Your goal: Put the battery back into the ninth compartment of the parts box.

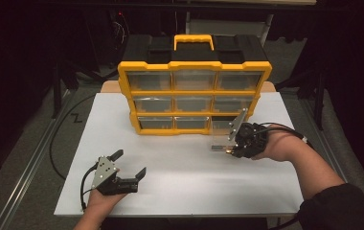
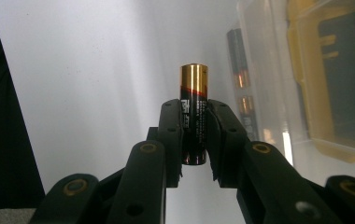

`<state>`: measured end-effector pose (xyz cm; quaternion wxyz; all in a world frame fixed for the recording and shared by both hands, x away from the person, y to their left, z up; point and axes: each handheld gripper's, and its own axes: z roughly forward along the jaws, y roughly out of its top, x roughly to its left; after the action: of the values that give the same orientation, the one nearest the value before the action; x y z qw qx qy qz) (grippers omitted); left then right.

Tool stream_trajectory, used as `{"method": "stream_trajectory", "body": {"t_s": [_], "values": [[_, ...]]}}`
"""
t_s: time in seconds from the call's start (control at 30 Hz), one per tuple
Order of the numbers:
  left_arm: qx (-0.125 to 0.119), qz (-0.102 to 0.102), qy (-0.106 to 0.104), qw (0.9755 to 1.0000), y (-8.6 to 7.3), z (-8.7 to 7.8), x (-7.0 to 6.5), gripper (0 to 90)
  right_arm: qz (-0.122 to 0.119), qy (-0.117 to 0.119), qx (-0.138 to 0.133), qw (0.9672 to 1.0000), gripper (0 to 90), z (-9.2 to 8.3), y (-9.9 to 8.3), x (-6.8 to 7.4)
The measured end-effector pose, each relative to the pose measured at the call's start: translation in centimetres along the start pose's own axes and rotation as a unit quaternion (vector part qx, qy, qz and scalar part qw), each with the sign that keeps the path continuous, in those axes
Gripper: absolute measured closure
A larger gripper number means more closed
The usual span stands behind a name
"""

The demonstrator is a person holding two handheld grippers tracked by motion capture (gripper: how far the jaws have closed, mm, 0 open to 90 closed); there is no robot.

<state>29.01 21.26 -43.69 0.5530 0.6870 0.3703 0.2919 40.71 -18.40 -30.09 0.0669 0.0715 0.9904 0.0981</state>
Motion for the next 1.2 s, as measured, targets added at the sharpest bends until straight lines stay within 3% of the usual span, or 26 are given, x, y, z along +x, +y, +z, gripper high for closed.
{"method": "stream_trajectory", "body": {"t_s": [0.67, 1.2], "values": [[-0.004, -0.004, 0.0, 1.0, 0.0, -0.2, 0.1, 0.3, 0.0, -0.021, 0.006, 0.9998, 78.8, -2.5, 1.6, -1.8], [-0.006, -0.004, -0.001, 1.0, 0.0, -0.3, 0.1, 0.3, 0.0, -0.036, 0.016, 0.9992, 78.8, -2.0, 2.5, -3.7]]}}
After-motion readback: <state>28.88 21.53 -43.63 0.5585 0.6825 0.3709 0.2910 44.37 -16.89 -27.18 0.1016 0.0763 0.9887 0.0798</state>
